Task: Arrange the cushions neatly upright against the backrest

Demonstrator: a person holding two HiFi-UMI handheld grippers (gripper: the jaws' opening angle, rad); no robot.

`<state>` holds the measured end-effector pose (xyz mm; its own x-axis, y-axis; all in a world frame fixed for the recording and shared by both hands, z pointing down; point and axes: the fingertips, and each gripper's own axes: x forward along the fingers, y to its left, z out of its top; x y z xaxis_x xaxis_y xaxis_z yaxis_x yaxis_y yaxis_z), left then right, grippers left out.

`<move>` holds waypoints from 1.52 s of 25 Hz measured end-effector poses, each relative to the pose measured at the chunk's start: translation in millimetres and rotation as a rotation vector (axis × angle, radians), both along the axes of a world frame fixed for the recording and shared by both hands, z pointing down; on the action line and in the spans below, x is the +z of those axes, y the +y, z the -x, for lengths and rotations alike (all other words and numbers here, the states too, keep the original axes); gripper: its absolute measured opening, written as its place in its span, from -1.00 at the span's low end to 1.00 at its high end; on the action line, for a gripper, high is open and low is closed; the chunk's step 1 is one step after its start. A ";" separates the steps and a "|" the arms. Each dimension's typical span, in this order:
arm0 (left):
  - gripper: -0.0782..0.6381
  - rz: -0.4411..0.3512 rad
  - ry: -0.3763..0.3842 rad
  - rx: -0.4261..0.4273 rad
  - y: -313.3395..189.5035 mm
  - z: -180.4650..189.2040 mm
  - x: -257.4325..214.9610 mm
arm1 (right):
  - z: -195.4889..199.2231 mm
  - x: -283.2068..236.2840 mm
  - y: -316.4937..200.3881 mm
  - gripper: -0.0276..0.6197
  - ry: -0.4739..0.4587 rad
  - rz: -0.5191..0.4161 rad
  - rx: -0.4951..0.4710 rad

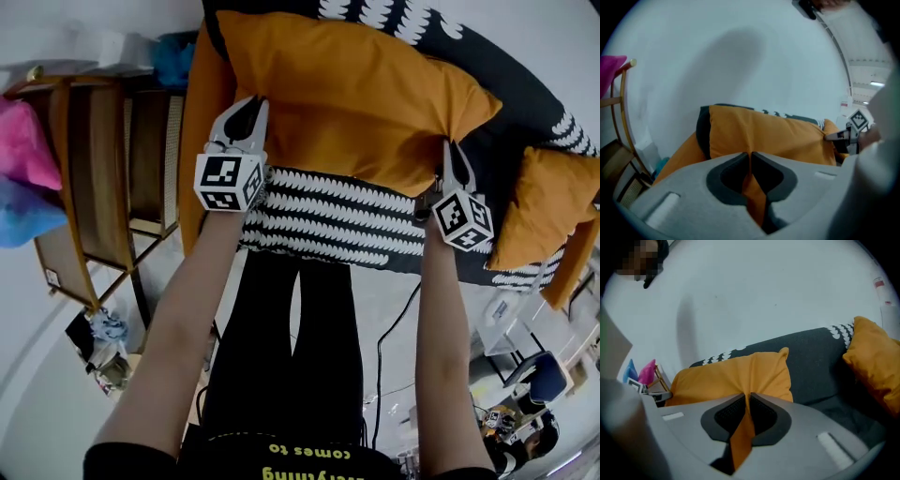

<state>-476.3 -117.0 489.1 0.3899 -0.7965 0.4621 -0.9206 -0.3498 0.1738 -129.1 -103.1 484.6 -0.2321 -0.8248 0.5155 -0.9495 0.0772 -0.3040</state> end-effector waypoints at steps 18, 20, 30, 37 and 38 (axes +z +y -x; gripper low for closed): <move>-0.10 -0.011 -0.043 -0.094 35.4 23.2 -53.0 | 56.1 -67.2 68.5 -0.15 0.053 -0.141 -0.102; -0.10 -0.041 -0.030 -0.136 42.5 38.2 -87.1 | 68.5 -88.9 82.7 -0.39 0.072 -0.162 -0.145; -0.78 -0.230 -0.041 0.109 57.2 30.4 -240.6 | 128.6 -223.2 101.1 -0.88 0.044 -0.265 -0.242; -0.78 -0.290 -0.001 0.164 58.1 24.9 -343.7 | 144.8 -340.1 81.2 -0.88 0.054 -0.391 -0.217; -0.78 -0.299 0.010 0.177 59.6 23.6 -356.0 | 146.9 -352.2 79.5 -0.88 0.062 -0.404 -0.221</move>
